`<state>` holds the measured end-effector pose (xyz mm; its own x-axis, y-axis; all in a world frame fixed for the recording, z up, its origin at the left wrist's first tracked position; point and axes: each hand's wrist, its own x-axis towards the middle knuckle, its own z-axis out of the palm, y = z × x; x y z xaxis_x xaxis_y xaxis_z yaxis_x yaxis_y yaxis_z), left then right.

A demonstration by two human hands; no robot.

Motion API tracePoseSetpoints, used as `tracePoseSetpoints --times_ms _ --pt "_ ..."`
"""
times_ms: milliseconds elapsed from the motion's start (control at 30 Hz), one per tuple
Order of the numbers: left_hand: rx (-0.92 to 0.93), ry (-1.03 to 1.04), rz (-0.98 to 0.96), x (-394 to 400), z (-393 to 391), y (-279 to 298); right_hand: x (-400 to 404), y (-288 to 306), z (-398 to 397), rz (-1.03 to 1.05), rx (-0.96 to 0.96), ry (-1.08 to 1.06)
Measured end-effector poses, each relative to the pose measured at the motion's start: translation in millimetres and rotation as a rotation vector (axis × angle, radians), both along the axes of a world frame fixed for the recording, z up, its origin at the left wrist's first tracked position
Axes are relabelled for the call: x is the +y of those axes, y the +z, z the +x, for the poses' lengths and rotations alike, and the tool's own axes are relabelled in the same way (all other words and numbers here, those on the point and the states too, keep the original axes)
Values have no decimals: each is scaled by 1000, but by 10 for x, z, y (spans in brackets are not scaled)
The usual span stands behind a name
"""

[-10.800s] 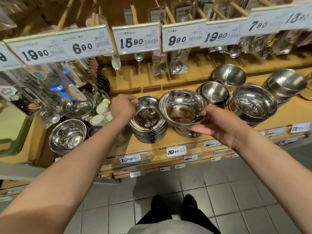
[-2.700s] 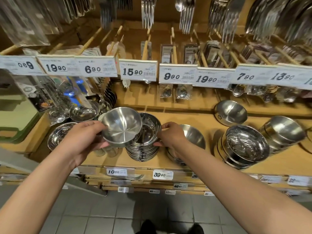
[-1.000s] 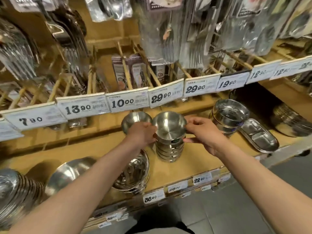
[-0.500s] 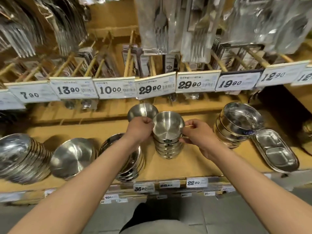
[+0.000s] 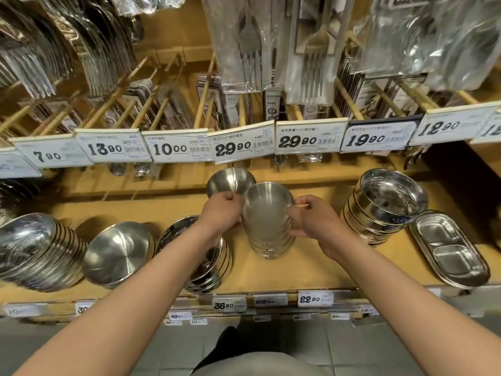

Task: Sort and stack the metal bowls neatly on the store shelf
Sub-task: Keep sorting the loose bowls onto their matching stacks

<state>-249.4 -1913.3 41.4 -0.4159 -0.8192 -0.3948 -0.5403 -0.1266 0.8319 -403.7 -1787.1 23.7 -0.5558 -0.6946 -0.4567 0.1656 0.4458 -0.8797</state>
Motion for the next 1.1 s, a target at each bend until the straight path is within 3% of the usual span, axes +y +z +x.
tracePoseSetpoints --times_ms 233,533,700,933,1100 --pt "76 28 174 36 -6 84 -31 -4 -9 58 11 0" --pt "38 22 119 7 59 144 3 106 -20 71 93 -67" --pt "57 87 50 -99 350 257 20 393 -58 -110 210 -192" --pt "102 275 43 -180 909 396 14 633 341 -270 100 7" --pt "104 314 37 -172 1204 381 -18 458 815 -163 31 189"
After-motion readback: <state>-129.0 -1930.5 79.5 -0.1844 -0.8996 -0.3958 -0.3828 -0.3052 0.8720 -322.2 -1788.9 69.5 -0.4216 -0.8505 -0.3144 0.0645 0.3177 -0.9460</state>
